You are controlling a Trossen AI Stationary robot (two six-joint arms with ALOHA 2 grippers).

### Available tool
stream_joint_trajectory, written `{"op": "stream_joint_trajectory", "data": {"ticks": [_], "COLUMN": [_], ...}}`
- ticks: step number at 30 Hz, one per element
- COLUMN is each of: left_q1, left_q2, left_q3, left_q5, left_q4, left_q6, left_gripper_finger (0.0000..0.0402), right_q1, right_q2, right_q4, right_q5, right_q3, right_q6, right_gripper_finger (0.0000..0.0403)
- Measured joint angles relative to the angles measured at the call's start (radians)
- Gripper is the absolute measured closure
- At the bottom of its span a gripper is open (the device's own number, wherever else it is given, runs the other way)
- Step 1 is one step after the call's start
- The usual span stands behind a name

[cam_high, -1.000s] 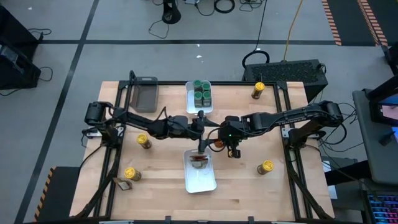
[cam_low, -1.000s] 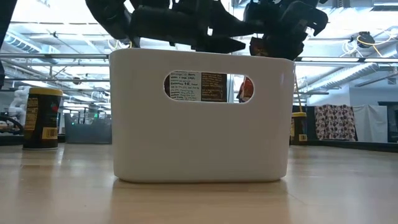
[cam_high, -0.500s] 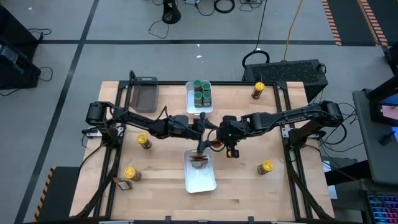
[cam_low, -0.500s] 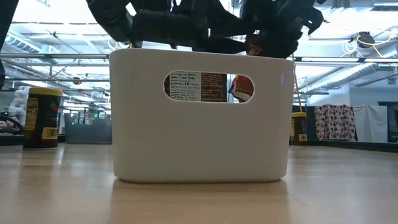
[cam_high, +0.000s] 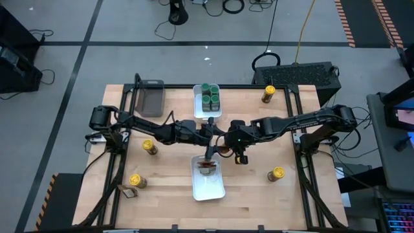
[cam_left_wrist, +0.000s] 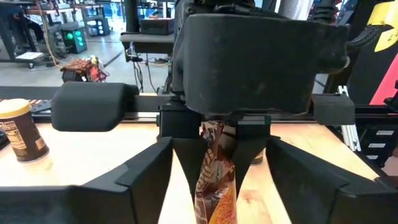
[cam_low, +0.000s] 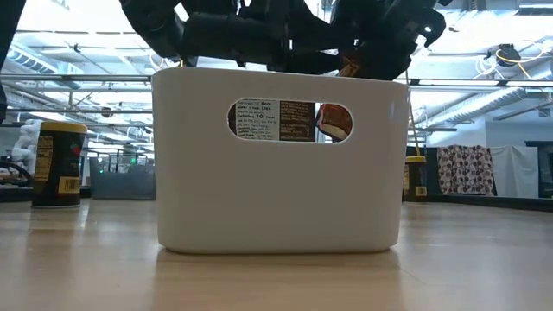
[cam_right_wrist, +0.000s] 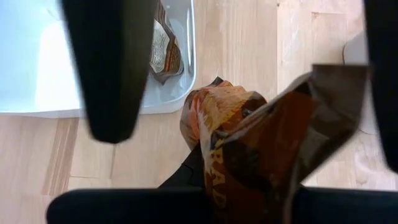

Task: Sort spices by type
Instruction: Put the top brown spice pack into the bottom white bin

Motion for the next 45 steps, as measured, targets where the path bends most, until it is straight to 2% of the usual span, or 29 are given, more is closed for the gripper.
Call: {"op": "stream_joint_trajectory", "data": {"ticks": [7,15,17,21,27,34,41,45], "left_q1": [0.012,0.015,0.018,0.021,0.024,0.043,0.053,0.047], "left_q2": [0.000,0.000,0.000,0.000,0.000,-0.010,-0.099,-0.207], "left_q3": [0.000,0.000,0.000,0.000,-0.002,-0.002,-0.002,-0.002], "left_q5": [0.000,0.003,0.005,0.005,-0.002,-0.007,-0.007,-0.006], "left_q4": [-0.001,-0.014,-0.018,-0.019,-0.033,-0.048,-0.129,-0.282], "left_q6": [0.000,0.001,0.001,0.000,0.000,-0.006,-0.001,0.026], "left_gripper_finger": [0.0223,0.0371,0.0391,0.0396,0.0398,0.0400,0.0400,0.0401], "right_q1": [0.000,0.000,-0.001,-0.001,-0.002,-0.003,-0.030,-0.058], "right_q2": [0.000,0.000,0.000,0.001,0.001,0.001,-0.084,-0.239], "right_q4": [0.000,0.001,0.002,0.001,0.005,-0.133,-0.239,-0.141], "right_q5": [0.000,0.005,0.007,0.005,0.003,0.005,0.039,0.041], "right_q3": [0.000,0.000,0.000,0.000,0.000,0.094,0.090,-0.019], "right_q6": [0.000,0.000,0.003,-0.017,-0.034,-0.041,-0.053,-0.058], "right_gripper_finger": [0.0387,0.0387,0.0385,0.0361,0.0291,0.0221,0.0209,0.0218]}}
